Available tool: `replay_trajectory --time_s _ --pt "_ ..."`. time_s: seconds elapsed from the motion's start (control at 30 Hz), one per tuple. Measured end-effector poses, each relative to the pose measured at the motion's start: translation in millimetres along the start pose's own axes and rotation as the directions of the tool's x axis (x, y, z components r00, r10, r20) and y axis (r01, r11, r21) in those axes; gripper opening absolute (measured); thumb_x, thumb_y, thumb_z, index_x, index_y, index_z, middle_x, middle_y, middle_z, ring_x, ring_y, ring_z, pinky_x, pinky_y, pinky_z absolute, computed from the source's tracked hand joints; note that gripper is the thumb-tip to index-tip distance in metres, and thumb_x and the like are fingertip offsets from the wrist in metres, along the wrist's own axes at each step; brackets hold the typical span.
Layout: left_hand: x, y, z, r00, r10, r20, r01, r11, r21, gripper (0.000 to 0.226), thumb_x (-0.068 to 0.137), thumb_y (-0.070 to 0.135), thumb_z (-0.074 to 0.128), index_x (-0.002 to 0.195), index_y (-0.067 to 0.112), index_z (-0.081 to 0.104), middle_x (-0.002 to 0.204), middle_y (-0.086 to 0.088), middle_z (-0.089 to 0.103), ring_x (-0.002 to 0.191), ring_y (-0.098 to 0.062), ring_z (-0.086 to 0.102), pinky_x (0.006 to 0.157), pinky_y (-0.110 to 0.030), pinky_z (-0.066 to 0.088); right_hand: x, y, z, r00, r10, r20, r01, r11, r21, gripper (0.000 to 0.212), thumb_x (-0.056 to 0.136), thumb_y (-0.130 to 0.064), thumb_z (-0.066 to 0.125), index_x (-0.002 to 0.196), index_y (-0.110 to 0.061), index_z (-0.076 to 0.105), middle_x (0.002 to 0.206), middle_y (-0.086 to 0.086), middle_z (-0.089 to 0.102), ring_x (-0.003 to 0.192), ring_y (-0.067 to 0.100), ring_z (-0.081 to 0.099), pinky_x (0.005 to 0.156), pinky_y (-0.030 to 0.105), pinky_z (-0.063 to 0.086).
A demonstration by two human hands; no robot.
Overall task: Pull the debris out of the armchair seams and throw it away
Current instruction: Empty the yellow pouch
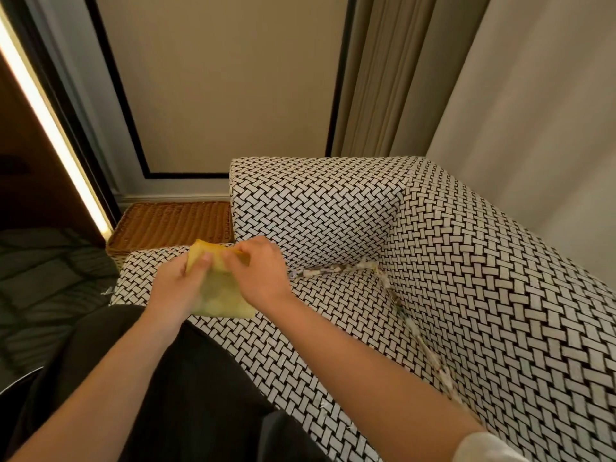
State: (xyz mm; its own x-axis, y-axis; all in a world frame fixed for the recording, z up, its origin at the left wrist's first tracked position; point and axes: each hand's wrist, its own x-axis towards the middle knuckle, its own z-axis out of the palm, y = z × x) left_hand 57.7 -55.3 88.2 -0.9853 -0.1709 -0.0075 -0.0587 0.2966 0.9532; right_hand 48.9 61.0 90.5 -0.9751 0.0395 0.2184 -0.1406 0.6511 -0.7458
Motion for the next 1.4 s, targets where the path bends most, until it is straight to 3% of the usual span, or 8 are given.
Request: replay_trajectory --time_s 0.27,0.43,0.53,0.7,0.87,0.97,1.2,1.4 --pt "3.6 -15.1 8.1 0.984 0.057 0.168 -0.084 0.983 0.162 0.037 0.093 0.021 0.052 0.065 -0.002 0.057 0.065 -0.016 0.051 0.063 -0.022 0.043 0.058 -0.028 0.033 7.2 4.5 12.9 0.991 -0.054 0.120 0.039 0.992 0.122 0.021 0.095 -0.025 0.047 0.091 -0.014 0.065 0.086 0.003 0.064 0.081 0.019 0.057 0.079 0.040 0.048" --pt "8.6 -24.8 4.3 0.958 0.074 0.277 -0.143 0.961 0.237 0.039 0.093 0.021 0.050 0.083 -0.015 0.061 0.070 -0.020 0.053 0.066 -0.023 0.042 0.063 -0.034 0.032 13.2 3.3 6.6 0.948 -0.010 0.319 -0.061 0.975 0.212 0.018 0.091 -0.018 0.055 0.093 -0.005 0.066 0.075 -0.004 0.056 0.073 0.011 0.051 0.076 0.031 0.043" --pt "8.5 -24.3 -0.7 0.942 0.121 0.314 -0.208 0.943 0.259 0.038 0.092 0.022 0.052 0.070 -0.009 0.058 0.061 -0.011 0.043 0.058 -0.019 0.035 0.056 -0.031 0.028 14.6 1.4 2.8 0.942 0.000 0.336 -0.100 0.955 0.280 0.014 0.090 -0.010 0.056 0.094 -0.002 0.066 0.069 -0.010 0.053 0.065 0.001 0.047 0.065 0.015 0.042" --pt "8.5 -24.8 -10.2 0.905 0.213 0.369 -0.345 0.875 0.341 0.037 0.091 0.017 0.055 0.057 0.004 0.051 0.050 0.000 0.037 0.047 -0.013 0.031 0.050 -0.028 0.025 12.5 -1.0 0.2 0.976 -0.101 0.193 0.069 0.984 0.167 0.016 0.087 -0.006 0.058 0.097 -0.006 0.070 0.087 0.006 0.068 0.072 0.005 0.052 0.063 0.005 0.039" --pt "8.5 -26.0 -12.0 0.907 0.248 0.341 -0.360 0.877 0.319 0.042 0.092 0.018 0.053 0.052 0.015 0.041 0.047 0.005 0.033 0.045 -0.010 0.029 0.050 -0.026 0.024 9.6 4.6 5.4 0.971 -0.237 0.009 0.238 0.970 -0.052 0.014 0.087 -0.005 0.057 0.094 -0.006 0.069 0.082 0.010 0.069 0.075 0.020 0.060 0.074 0.034 0.050" --pt "8.0 -29.0 -11.8 0.907 0.279 0.316 -0.376 0.873 0.310 0.044 0.093 0.021 0.052 0.052 0.016 0.040 0.046 0.007 0.031 0.042 -0.007 0.028 0.048 -0.025 0.023 6.0 11.6 11.7 0.960 -0.268 -0.078 0.261 0.961 -0.090 0.019 0.086 -0.002 0.054 0.099 -0.008 0.066 0.073 0.008 0.062 0.067 0.014 0.047 0.066 0.028 0.043" --pt "6.4 -29.5 -14.8 0.932 0.300 0.204 -0.349 0.895 0.277 0.043 0.095 0.023 0.047 0.055 0.010 0.040 0.050 -0.004 0.037 0.049 -0.017 0.034 0.052 -0.030 0.028 3.5 50.8 -2.7 0.997 0.070 -0.038 -0.068 0.997 0.043 0.020 0.090 0.000 0.045 0.100 -0.009 0.060 0.056 -0.008 0.042 0.050 0.008 0.038 0.058 0.030 0.044" --pt "0.3 -28.1 -6.7 0.924 0.316 0.216 -0.368 0.888 0.276 0.043 0.095 0.023 0.047 0.054 0.010 0.039 0.050 -0.001 0.036 0.049 -0.016 0.033 0.051 -0.024 0.027 -0.5 66.3 -6.1 0.982 0.176 -0.072 -0.161 0.971 0.174 0.013 0.091 -0.005 0.048 0.095 -0.010 0.059 0.060 -0.006 0.044 0.050 0.005 0.037 0.048 0.012 0.036"
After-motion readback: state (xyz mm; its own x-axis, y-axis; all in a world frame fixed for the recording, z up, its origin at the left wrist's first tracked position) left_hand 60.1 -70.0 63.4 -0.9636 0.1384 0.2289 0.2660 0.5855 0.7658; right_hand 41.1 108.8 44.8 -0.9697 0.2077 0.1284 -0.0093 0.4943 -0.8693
